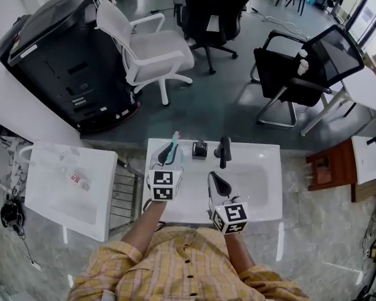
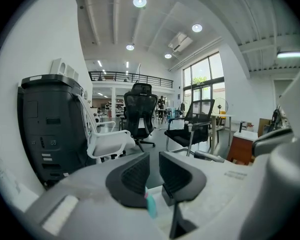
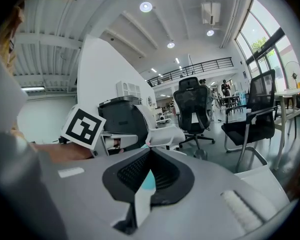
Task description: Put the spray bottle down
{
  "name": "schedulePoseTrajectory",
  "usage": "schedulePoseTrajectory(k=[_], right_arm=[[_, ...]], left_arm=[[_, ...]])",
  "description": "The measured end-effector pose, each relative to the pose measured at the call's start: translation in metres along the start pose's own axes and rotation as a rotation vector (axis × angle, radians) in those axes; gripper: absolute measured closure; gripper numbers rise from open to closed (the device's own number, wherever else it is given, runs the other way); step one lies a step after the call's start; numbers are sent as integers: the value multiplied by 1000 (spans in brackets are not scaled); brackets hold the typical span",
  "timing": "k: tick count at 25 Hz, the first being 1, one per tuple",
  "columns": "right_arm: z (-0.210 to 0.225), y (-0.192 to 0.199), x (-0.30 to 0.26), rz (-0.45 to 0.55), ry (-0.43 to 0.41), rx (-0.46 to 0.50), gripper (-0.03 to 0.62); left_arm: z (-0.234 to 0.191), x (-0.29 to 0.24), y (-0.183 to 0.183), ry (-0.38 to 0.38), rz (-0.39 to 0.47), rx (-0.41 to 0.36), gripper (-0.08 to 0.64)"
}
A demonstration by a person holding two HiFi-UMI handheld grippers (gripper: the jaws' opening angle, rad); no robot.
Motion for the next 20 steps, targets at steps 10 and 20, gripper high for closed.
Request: schedulePoseTrajectory(k=[10,20], right_arm=[[8,-15,11,39,3,16,592],[8,-27,18,74,-12,36,594]], left_arm=[[23,33,-8,-7,60,19,561],[47,66,-15,-3,106,18,563]])
Point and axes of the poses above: the fingertips, and each gripper's own axes: x backward along the fingers, z to its right, y out of its underside, the point moved 9 cm from there along x, backward along the fingers, and after that the axes turned 8 degrees about y, right-handed, at the moved point
